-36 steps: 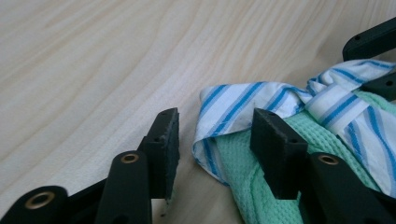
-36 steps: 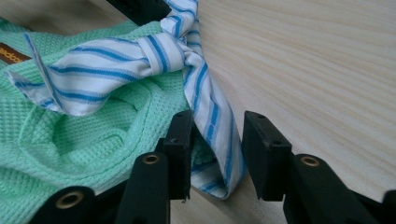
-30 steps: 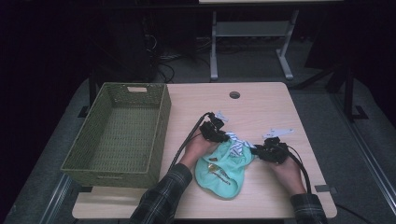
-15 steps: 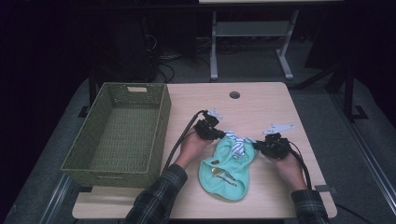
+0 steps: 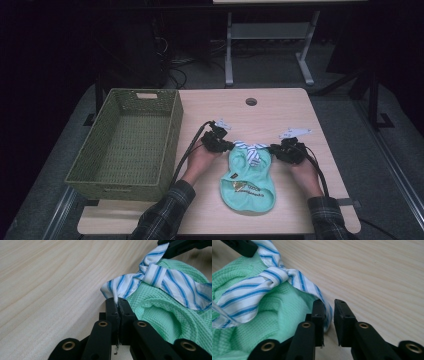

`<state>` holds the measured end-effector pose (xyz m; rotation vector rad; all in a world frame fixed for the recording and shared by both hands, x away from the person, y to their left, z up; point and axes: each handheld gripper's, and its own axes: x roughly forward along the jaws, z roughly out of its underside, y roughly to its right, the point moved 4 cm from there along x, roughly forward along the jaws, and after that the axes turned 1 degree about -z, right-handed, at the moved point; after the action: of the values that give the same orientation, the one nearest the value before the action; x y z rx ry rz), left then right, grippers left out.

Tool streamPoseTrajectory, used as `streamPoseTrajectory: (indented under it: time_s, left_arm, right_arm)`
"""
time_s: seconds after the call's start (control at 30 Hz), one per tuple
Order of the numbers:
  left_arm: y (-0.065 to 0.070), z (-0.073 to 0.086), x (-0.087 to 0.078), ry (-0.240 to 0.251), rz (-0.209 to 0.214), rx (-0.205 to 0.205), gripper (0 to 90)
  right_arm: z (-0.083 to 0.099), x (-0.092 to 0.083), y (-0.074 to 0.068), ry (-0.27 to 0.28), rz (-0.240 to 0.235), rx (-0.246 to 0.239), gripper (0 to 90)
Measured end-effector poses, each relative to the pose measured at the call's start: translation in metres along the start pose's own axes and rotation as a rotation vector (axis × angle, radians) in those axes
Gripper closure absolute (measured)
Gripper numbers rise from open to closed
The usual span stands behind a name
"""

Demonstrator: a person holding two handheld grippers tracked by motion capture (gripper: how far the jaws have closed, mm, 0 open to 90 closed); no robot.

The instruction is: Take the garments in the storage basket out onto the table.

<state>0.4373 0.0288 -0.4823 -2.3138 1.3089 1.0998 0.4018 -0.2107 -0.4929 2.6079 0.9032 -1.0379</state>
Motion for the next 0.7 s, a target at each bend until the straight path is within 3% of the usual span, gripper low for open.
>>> streamPoseTrajectory:
  time_s: [0.03, 0.07, 0.1, 0.2, 0.5, 0.63, 0.7]
  left_arm:
    - [-0.001, 0.0, -0.001, 0.003, -0.012, -0.004, 83.3]
    - [-0.001, 0.0, -0.002, 0.009, -0.011, -0.016, 69.1]
    - [-0.001, 0.0, -0.004, 0.017, -0.013, -0.022, 69.1]
    - [0.003, 0.001, -0.014, 0.023, -0.023, -0.033, 56.4]
    - [0.03, 0.021, -0.036, 0.011, 0.031, -0.009, 57.1]
    - [0.048, 0.034, -0.043, -0.001, 0.057, 0.024, 59.2]
    - [0.05, 0.038, -0.045, -0.009, 0.062, 0.035, 60.4]
  right_arm:
    - [0.0, -0.002, 0.0, 0.002, 0.003, 0.004, 72.6]
    - [0.0, -0.009, 0.001, 0.013, -0.001, 0.018, 70.4]
    - [0.0, -0.009, 0.001, 0.013, -0.001, 0.018, 70.4]
    - [0.0, -0.02, -0.002, 0.015, -0.025, 0.036, 69.2]
    - [0.014, -0.044, -0.03, -0.02, -0.092, 0.002, 67.2]
    - [0.024, -0.052, -0.045, -0.029, -0.126, -0.009, 66.7]
    - [0.026, -0.053, -0.048, -0.027, -0.127, -0.008, 66.7]
